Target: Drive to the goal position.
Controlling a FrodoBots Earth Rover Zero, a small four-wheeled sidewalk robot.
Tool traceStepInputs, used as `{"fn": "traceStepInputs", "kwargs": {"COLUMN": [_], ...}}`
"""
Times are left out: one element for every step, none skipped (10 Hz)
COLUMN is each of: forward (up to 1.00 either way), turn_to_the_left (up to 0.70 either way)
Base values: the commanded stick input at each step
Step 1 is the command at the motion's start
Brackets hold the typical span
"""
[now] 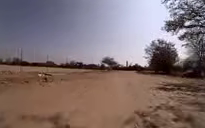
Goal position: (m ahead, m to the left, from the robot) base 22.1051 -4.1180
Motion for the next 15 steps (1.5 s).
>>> {"fn": "traceStepInputs", "kwargs": {"forward": [1.0,1.0,1.0,1.0,1.0,1.0,1.0,1.0,1.0,1.0,1.0,1.0,1.0,1.0,1.0], "turn_to_the_left": [0.0,0.0,0.0,0.0,0.0,0.0,0.0,0.0,0.0,0.0,0.0,0.0,-0.07,-0.12,-0.24]}}
